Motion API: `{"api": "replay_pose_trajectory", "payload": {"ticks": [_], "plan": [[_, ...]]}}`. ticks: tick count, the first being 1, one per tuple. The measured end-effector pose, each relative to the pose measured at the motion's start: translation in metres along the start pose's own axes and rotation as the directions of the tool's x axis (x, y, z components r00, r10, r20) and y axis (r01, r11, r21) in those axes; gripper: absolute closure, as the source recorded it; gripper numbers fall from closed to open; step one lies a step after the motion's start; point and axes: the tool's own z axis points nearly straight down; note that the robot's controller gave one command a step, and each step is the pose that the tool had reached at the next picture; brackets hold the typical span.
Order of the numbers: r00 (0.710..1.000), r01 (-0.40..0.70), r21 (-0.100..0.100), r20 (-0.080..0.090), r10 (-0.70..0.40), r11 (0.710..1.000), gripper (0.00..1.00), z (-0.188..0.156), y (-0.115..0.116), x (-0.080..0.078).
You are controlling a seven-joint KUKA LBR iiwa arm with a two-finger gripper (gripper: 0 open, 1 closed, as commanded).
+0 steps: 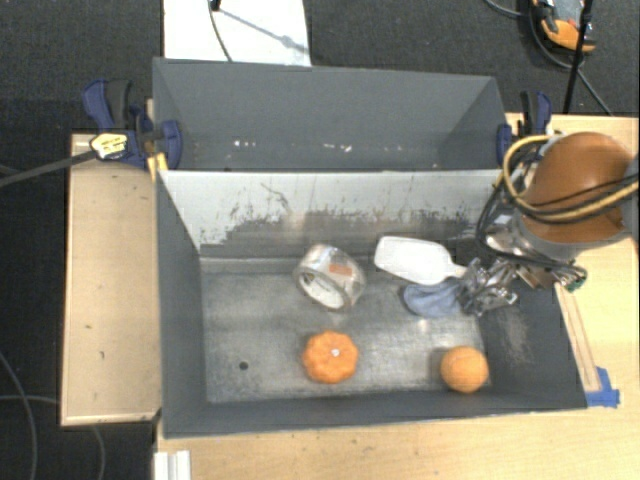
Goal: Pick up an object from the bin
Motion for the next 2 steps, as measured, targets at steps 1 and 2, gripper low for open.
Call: {"api": "replay_pose_trajectory", "payload": {"ticks": [1, 2], "plan": [[1.000, -0.004, -0.008, 0.007, 0.004, 1.000, 0.00, 0.0000, 0.0040, -0.0044], [1.000, -0.008, -0.004, -0.001, 0.008, 1.000, 1.00, 0.0006, 0.0016, -0.0006]]}}
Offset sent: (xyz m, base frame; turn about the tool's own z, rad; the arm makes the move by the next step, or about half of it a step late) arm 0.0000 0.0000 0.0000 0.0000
